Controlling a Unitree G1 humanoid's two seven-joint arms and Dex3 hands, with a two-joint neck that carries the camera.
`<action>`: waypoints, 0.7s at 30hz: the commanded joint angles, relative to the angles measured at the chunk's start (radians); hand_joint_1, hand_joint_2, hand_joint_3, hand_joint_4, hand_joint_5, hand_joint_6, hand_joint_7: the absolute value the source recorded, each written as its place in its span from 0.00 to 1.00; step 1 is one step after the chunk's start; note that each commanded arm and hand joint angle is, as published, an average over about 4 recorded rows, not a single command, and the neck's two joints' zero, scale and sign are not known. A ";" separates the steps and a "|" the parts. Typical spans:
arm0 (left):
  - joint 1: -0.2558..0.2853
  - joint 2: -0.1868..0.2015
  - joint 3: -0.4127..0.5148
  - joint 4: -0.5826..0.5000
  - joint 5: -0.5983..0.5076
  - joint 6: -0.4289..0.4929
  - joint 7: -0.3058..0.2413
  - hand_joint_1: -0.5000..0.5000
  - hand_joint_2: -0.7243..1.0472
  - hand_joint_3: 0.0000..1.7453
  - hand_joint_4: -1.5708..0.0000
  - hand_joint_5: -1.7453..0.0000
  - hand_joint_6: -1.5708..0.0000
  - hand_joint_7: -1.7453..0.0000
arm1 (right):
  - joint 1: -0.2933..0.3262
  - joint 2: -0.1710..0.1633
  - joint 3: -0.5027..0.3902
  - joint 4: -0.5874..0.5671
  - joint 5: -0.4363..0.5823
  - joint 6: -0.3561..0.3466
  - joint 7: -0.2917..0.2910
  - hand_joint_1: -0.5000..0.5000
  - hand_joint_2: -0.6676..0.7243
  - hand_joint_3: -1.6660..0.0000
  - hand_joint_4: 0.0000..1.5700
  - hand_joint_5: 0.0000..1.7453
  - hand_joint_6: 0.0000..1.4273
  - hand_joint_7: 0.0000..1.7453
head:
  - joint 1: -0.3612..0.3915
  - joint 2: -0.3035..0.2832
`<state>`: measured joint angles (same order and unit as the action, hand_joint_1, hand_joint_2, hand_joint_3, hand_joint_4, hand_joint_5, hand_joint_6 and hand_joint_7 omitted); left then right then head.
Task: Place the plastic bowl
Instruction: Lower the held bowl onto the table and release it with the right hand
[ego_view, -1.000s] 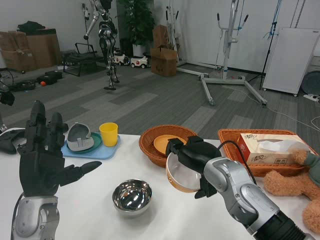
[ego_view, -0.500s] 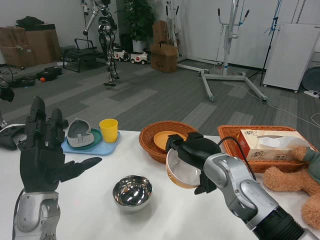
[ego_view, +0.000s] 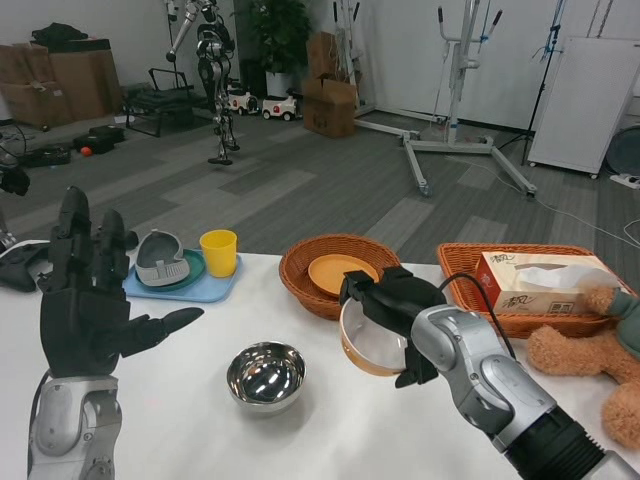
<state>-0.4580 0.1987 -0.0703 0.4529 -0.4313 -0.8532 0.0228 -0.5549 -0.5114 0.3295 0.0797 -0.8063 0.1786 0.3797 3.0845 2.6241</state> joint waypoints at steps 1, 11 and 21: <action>0.020 -0.008 0.005 -0.013 -0.004 -0.001 -0.003 0.00 0.55 0.00 1.00 1.00 1.00 1.00 | 0.016 -0.003 -0.004 0.063 0.002 -0.004 -0.005 0.29 0.23 0.12 1.00 0.61 0.98 0.64 | 0.007 -0.007; 0.023 -0.012 0.000 -0.008 -0.004 -0.001 -0.004 0.00 0.55 0.00 1.00 1.00 1.00 1.00 | 0.040 0.008 -0.028 0.219 -0.004 -0.051 -0.128 0.29 0.23 0.20 1.00 0.82 0.96 0.73 | 0.005 -0.033; 0.022 -0.013 0.000 0.000 -0.004 -0.001 -0.003 0.00 0.55 0.00 1.00 1.00 1.00 1.00 | 0.036 0.032 -0.051 0.529 0.005 -0.129 -0.295 0.29 0.23 0.24 0.90 0.93 0.88 0.85 | 0.004 -0.065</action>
<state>-0.4473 0.1887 -0.0727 0.4534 -0.4318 -0.8531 0.0224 -0.5186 -0.4835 0.2907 0.5661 -0.8079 0.0652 0.1123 3.0885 2.5613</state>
